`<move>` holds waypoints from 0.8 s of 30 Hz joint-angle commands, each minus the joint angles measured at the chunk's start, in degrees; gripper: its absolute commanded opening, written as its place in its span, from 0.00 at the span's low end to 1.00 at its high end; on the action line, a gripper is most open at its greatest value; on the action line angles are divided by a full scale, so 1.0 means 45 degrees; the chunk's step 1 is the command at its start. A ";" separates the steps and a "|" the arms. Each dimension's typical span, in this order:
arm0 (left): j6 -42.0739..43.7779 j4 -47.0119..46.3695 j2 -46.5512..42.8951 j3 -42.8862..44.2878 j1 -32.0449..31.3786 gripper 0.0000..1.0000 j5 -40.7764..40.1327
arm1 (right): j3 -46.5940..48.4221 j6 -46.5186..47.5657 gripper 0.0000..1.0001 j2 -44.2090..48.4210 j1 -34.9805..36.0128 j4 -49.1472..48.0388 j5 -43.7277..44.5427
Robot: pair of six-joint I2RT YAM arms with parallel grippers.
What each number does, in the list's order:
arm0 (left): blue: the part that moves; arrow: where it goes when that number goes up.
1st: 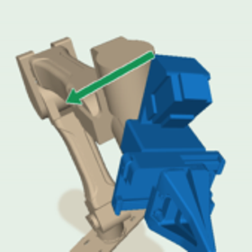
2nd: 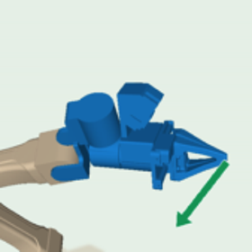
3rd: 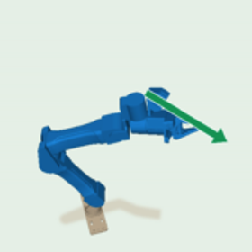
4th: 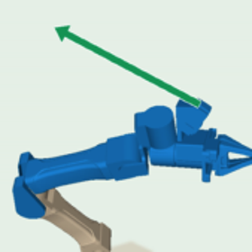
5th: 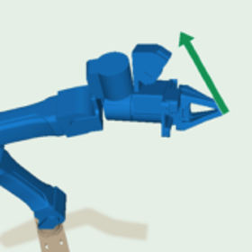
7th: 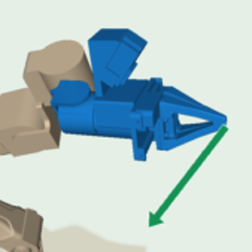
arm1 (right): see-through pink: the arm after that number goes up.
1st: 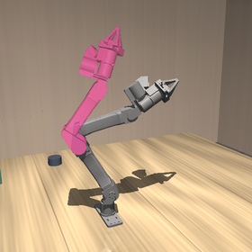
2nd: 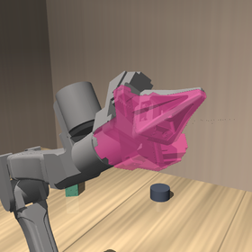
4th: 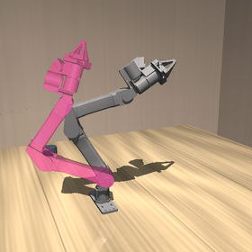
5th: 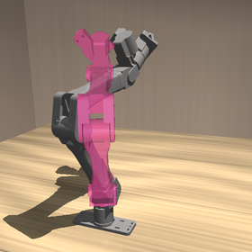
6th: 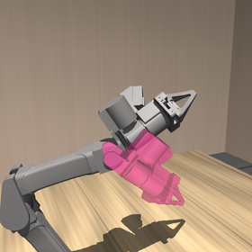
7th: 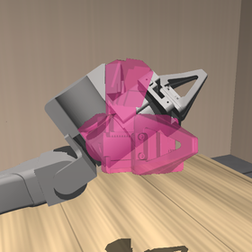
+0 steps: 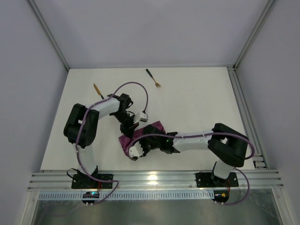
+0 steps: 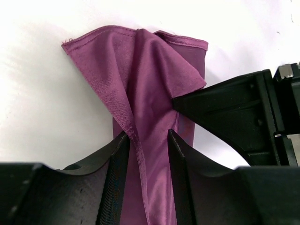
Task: Fold the napkin into a case and place the utensils inside
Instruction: Fold the 2/3-rectangle-folded napkin at the center of the board.
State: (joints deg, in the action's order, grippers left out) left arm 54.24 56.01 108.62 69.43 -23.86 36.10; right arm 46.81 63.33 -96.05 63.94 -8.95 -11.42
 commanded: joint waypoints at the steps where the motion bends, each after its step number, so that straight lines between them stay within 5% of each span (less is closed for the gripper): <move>1: 0.0154 0.0151 -0.0114 0.0411 0.0087 0.00 0.0240 | 0.0380 -0.1123 0.41 -0.0179 -0.0302 -0.1018 -0.0958; 16: 0.0076 0.0132 -0.0134 0.0470 0.0087 0.02 0.0260 | 0.0165 -0.5225 0.29 -0.1096 -0.1826 -0.4026 -0.2951; 24: -0.0470 0.0015 -0.0309 0.0470 0.0126 0.15 0.0455 | 0.0107 -0.5615 0.17 -0.1585 -0.2021 -0.4144 -0.2775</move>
State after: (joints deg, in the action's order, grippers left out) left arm 53.52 56.14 108.62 70.00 -23.86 36.18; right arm 47.03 40.32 -102.87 55.33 -23.33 -22.39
